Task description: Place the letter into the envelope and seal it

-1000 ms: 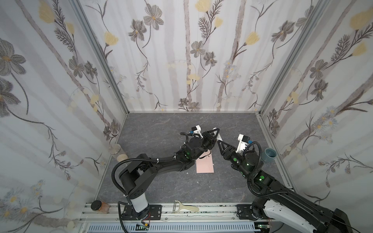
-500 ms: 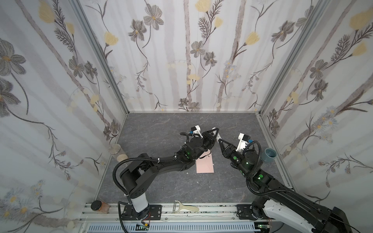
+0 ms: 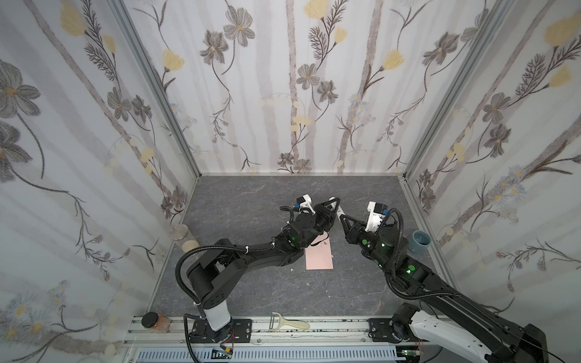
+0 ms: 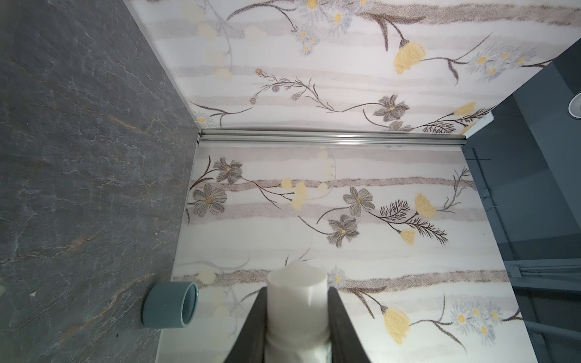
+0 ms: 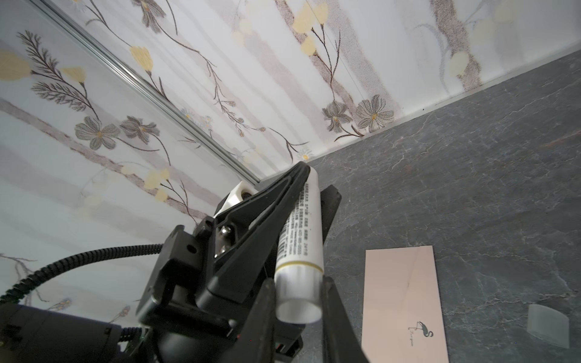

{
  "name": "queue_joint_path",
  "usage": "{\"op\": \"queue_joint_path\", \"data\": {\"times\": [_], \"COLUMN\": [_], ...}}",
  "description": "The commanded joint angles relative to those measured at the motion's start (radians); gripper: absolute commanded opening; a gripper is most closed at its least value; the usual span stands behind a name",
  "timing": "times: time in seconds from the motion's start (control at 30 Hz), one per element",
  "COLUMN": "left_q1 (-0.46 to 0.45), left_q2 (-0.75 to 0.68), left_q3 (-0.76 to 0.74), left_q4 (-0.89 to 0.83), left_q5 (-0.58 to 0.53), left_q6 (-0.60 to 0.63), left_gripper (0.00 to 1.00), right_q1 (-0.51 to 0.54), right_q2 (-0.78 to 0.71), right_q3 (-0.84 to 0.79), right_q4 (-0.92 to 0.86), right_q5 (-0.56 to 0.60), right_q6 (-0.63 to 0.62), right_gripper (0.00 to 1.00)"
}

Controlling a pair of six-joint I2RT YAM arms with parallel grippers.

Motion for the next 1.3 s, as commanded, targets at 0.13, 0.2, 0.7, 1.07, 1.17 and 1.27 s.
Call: {"op": "queue_joint_path", "data": {"times": [0.13,0.2,0.7,1.07,1.17,1.27], "left_q1": [-0.003,-0.003,-0.003,-0.002,-0.002,-0.002], "left_q2": [0.001,0.004,0.006,0.011,0.011,0.007], "left_q3": [0.003,0.005,0.008,0.025,0.024,0.021], "left_q4": [0.033,0.032,0.024,0.014,0.013,0.011], "left_q5": [0.065,0.073,0.128,0.155,0.160,0.157], "left_q6": [-0.017,-0.019,-0.037,-0.037,-0.037,-0.031], "left_gripper": [0.00,0.00,0.00,0.00,0.00,0.00], "right_q1": [0.074,0.131,0.389,0.460,0.462,0.462], "right_q2": [0.074,0.101,0.299,0.429,0.429,0.380], "right_q3": [0.145,0.177,0.273,0.245,0.235,0.226], "right_q4": [-0.220,-0.253,-0.350,-0.342,-0.340,-0.319], "right_q5": [0.198,0.265,0.693,0.877,0.887,0.817], "right_q6": [-0.293,-0.359,-0.759,-0.857,-0.838,-0.780], "right_gripper": [0.08,0.08,0.07,0.05,0.05,0.20]}}
